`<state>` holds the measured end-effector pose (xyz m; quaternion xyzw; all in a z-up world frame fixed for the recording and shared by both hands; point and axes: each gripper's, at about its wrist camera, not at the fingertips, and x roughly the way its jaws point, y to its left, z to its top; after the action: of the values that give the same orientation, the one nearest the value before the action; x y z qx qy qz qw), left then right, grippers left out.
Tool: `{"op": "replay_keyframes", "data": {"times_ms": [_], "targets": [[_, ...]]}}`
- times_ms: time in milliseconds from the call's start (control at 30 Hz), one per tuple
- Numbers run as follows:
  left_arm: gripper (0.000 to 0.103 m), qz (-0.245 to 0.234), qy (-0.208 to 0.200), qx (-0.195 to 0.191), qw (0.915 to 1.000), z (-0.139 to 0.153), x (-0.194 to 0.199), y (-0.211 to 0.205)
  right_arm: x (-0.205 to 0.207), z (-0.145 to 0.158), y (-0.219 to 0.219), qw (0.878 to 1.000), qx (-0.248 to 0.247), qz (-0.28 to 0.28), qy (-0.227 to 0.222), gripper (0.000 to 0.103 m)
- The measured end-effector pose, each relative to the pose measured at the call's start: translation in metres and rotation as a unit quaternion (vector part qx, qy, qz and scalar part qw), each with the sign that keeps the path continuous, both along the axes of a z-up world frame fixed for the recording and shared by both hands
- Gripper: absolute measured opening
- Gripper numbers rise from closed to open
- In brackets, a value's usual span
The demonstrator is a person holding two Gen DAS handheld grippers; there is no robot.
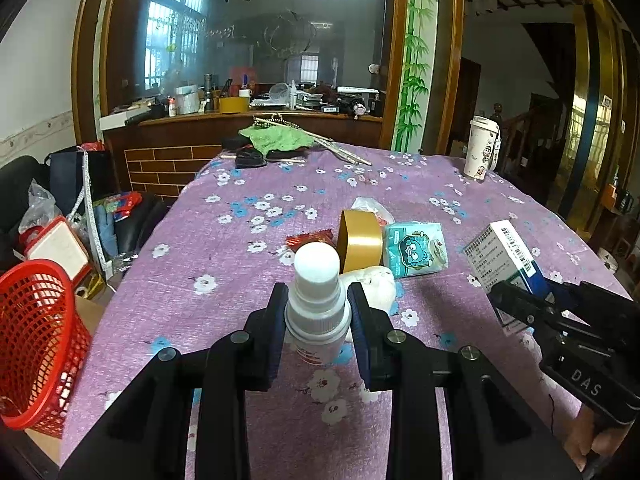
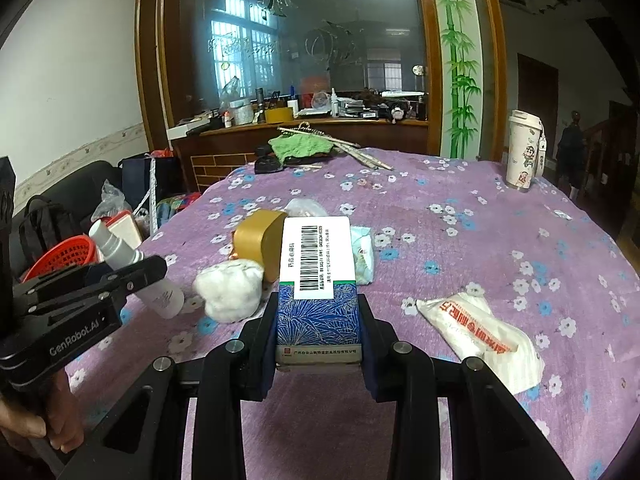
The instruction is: Collect trash
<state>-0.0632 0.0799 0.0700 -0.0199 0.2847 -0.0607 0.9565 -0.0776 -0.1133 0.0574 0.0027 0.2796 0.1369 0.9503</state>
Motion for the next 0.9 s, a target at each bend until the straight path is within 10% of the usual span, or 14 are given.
{"op": "replay_keyframes", "data": {"times_ms": [900], "targets": [[0.029, 0.037, -0.014, -0.029, 0.9988, 0.031, -0.039, 0.048, -0.029, 0.019, 0.042, 0.998, 0.016, 0.062, 0.013, 0.037]]}}
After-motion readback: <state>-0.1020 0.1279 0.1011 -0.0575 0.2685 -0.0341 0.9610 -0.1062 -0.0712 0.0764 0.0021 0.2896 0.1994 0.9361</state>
